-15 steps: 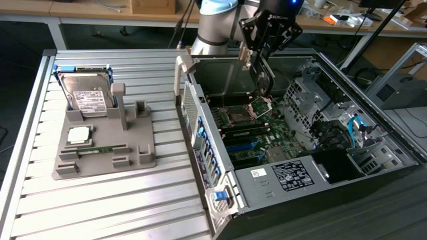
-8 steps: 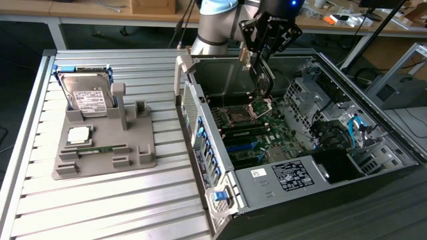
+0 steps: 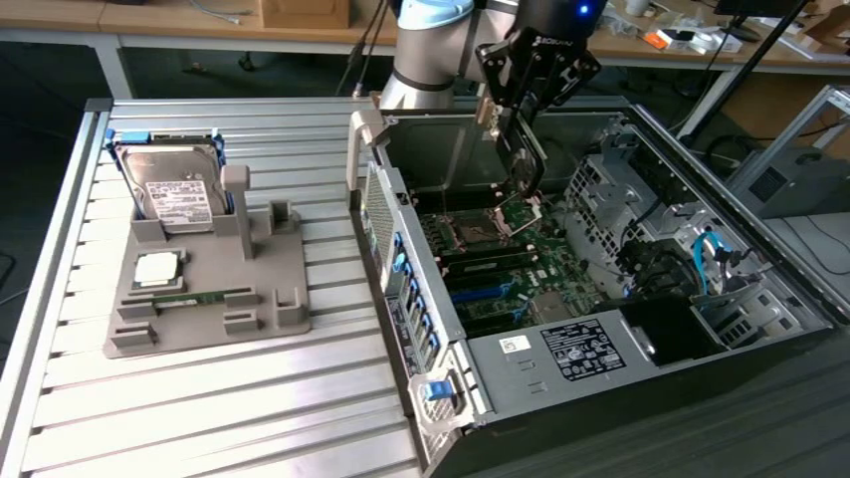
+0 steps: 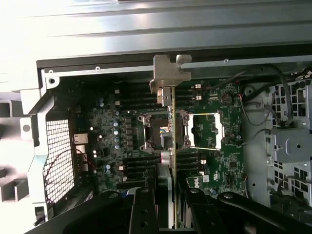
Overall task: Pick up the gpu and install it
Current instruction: 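Pick up the gpu and move the gpu toward the slot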
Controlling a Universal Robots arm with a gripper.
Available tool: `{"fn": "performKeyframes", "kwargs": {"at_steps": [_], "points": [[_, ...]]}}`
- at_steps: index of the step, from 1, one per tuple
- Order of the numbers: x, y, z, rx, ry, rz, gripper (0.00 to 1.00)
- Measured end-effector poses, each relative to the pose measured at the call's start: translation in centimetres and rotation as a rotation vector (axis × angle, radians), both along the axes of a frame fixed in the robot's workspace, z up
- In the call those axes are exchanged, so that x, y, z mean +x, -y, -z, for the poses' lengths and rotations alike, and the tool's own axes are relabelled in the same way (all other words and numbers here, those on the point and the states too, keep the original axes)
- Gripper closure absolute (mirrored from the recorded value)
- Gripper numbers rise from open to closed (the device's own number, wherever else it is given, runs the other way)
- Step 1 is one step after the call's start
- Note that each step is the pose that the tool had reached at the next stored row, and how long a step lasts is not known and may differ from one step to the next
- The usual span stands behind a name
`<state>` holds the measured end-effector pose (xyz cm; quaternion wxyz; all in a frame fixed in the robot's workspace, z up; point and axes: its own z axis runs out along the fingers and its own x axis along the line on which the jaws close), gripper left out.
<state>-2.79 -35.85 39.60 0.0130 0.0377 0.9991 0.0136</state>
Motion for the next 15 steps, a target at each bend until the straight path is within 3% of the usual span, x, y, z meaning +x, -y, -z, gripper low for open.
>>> {"fn": "performKeyframes", "kwargs": {"at_steps": [15], "points": [[1.6,0.04,1.01,-0.0045,-0.0001,0.000,0.73]]}}
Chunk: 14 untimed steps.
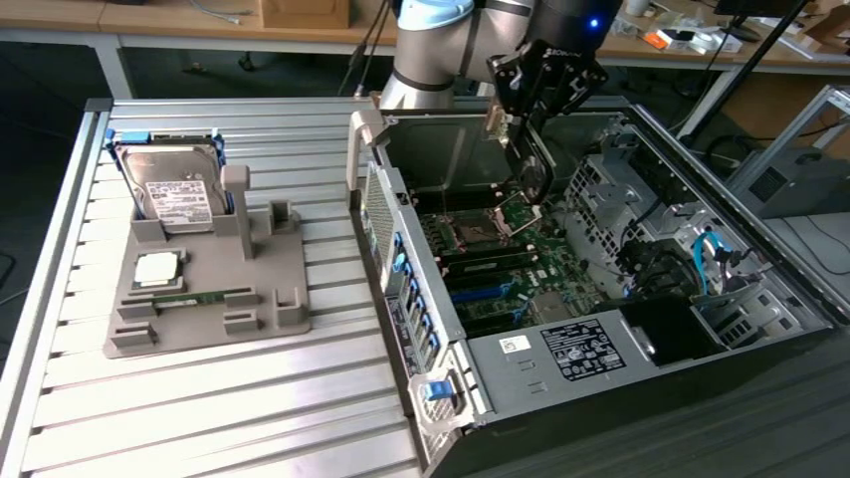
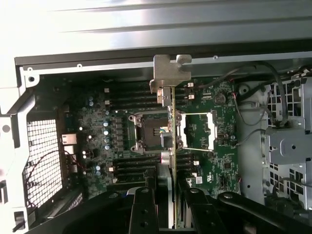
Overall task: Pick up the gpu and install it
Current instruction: 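Pick up the gpu and move the gpu toward the slot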
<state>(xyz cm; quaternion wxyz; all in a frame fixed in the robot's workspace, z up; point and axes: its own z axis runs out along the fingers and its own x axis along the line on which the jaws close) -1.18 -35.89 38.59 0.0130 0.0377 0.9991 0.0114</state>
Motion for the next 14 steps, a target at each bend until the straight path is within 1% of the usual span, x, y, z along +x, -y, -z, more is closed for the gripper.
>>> {"fn": "performKeyframes", "kwargs": {"at_steps": [7,14], "points": [[0.42,0.00,0.33,-0.0025,0.0000,0.000,0.73],[0.72,0.00,0.61,-0.0037,0.0000,0.000,0.73]]}}
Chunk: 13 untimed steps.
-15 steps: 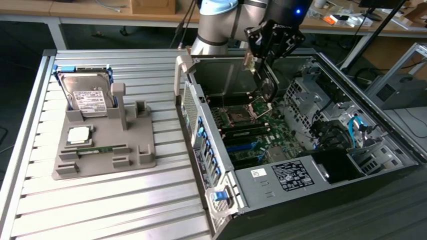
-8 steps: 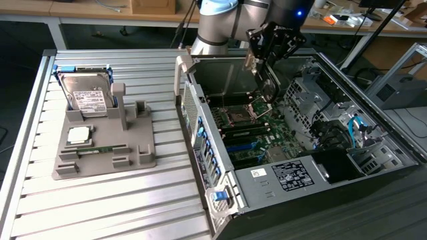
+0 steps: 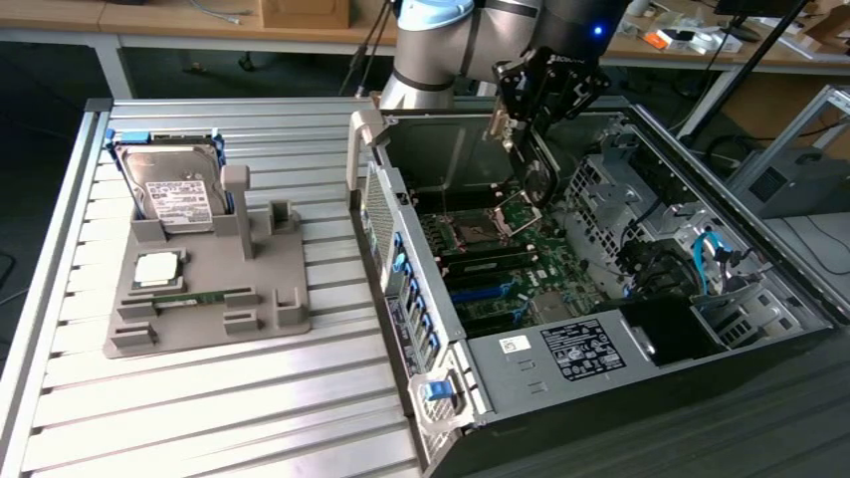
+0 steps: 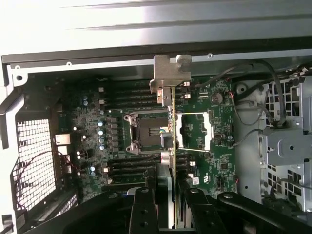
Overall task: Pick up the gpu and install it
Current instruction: 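Pick up the gpu and move the gpu toward the slot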
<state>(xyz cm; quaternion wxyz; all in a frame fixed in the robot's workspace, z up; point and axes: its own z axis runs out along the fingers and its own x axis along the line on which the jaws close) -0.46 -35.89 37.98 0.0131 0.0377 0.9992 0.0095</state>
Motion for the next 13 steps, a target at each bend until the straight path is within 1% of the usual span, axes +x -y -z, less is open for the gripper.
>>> {"fn": "performKeyframes", "kwargs": {"at_steps": [13], "points": [[0.55,0.00,0.45,-0.0017,0.0000,0.000,0.73]]}}
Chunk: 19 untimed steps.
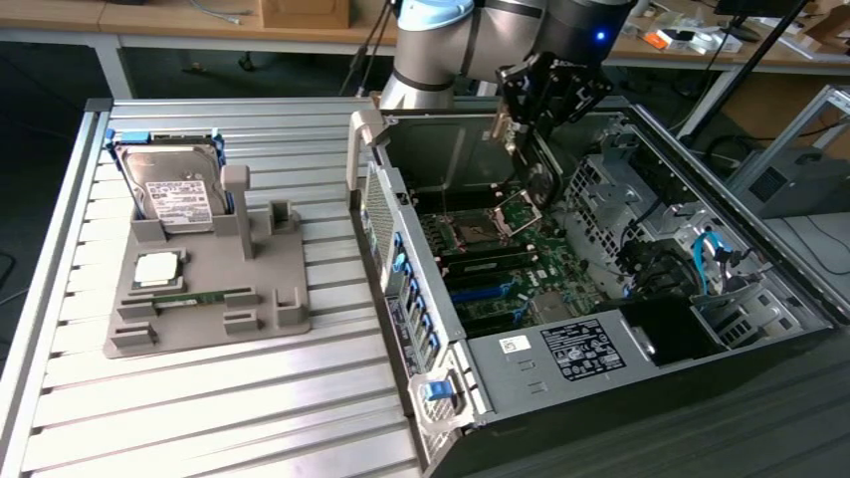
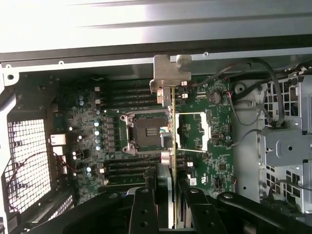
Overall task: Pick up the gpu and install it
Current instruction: 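Pick up the gpu and move the gpu toward the slot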
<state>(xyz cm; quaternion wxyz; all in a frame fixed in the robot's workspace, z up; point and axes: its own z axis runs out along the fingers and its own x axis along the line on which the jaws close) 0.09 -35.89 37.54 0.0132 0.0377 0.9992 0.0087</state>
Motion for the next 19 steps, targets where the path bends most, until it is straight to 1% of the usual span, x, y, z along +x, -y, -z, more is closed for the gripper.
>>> {"fn": "performKeyframes", "kwargs": {"at_steps": [19], "points": [[1.6,0.00,0.85,-0.0055,0.0000,0.000,0.73]]}}
